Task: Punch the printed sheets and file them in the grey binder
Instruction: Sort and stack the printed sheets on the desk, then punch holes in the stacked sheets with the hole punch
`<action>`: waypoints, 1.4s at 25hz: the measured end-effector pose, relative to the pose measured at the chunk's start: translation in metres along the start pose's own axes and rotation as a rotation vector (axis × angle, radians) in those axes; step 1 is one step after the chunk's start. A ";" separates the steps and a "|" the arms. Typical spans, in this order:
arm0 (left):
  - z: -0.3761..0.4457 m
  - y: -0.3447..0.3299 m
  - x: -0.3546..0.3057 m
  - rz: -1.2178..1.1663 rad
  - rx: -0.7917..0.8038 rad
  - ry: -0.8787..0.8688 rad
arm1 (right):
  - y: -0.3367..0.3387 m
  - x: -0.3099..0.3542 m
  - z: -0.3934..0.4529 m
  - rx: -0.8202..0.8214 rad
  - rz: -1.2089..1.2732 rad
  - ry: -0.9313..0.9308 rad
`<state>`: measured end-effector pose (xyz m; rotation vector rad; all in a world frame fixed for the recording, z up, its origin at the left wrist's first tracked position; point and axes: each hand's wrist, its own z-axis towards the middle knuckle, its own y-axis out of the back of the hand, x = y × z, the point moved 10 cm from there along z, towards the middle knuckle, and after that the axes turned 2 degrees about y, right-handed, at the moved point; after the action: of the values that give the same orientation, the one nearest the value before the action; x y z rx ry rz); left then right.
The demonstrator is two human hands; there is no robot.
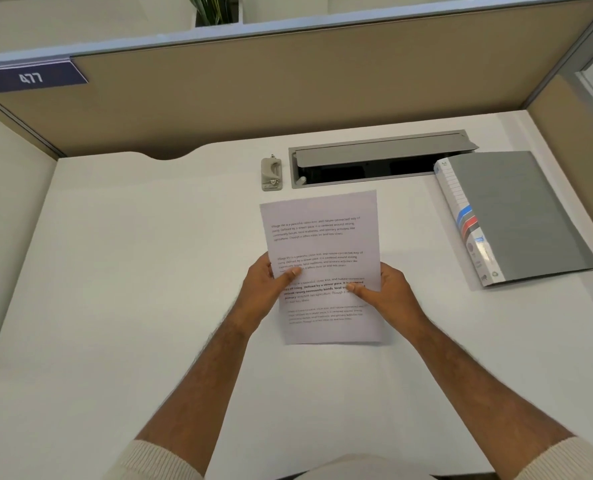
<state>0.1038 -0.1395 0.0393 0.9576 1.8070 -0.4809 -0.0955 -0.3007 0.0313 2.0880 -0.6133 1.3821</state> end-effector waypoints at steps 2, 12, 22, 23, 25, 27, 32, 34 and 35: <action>0.021 0.006 0.004 -0.014 -0.021 0.034 | 0.005 -0.005 0.008 -0.001 -0.014 -0.012; 0.117 0.050 -0.005 0.020 -0.219 0.037 | 0.025 -0.026 0.051 -0.016 -0.025 -0.059; 0.216 0.085 -0.029 0.159 -0.388 0.050 | 0.027 -0.035 0.075 -0.017 -0.003 -0.105; 0.226 0.085 -0.031 0.160 -0.389 0.064 | 0.027 -0.036 0.077 -0.012 -0.001 -0.107; 0.245 0.086 -0.036 0.192 -0.381 0.096 | 0.026 -0.037 0.078 -0.005 0.005 -0.110; 0.260 0.085 -0.041 0.261 -0.374 0.126 | 0.025 -0.038 0.079 0.001 0.012 -0.114; 0.285 0.083 -0.053 0.377 -0.409 0.133 | 0.024 -0.042 0.079 0.005 0.048 -0.122; 0.290 0.083 -0.054 0.397 -0.415 0.126 | 0.024 -0.043 0.079 0.008 0.040 -0.121; 0.290 0.084 -0.054 0.402 -0.409 0.132 | 0.024 -0.044 0.080 0.010 0.033 -0.120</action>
<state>0.3498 -0.3100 -0.0278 1.0412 1.6790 0.2010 -0.0731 -0.3690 -0.0296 2.1902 -0.6939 1.2875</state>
